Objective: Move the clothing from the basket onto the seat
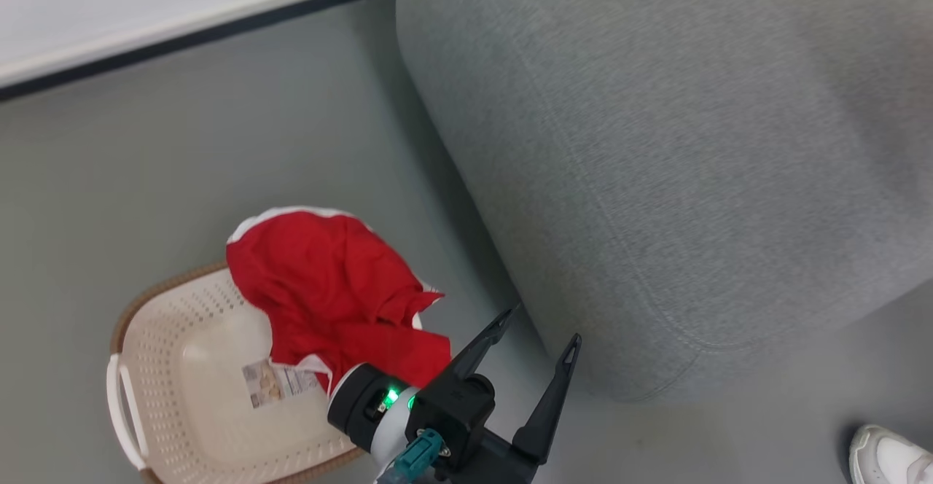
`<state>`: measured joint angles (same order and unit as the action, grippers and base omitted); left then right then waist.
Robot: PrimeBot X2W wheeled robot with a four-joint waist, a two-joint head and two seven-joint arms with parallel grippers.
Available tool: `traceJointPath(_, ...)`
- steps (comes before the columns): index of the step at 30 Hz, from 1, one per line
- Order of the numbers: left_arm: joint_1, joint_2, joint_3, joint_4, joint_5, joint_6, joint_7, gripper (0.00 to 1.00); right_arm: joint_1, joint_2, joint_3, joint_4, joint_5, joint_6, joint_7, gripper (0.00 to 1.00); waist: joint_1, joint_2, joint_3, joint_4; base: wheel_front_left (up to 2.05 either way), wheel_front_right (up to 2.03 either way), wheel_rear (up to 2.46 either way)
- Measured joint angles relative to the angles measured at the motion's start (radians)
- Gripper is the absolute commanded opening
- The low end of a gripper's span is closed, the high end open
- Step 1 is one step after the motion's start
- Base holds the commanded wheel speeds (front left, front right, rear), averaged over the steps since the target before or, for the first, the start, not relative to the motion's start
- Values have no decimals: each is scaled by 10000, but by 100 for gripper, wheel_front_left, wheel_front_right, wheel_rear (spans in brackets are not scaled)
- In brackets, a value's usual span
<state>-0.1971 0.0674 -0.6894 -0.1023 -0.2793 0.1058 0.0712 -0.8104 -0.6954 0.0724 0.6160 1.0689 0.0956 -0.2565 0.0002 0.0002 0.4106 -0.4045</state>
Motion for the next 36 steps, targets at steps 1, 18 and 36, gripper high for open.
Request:
traceJointPath(1,-53,-2,2,-23,19,6,65,100,-173,-69,-81,245,65,0,0,0,0,0,142,64,0,0,0)
traceJointPath(18,-996,8,493,-520,1158,174,324,100,-3196,54,-61,2600,318,194,-4,0,1,0,2632,1185,0,0,0)
traceJointPath(36,-1432,198,1799,194,959,176,-384,100,-2189,1465,1666,2581,-1292,280,-4,100,-2,-1,2738,790,0,0,0)
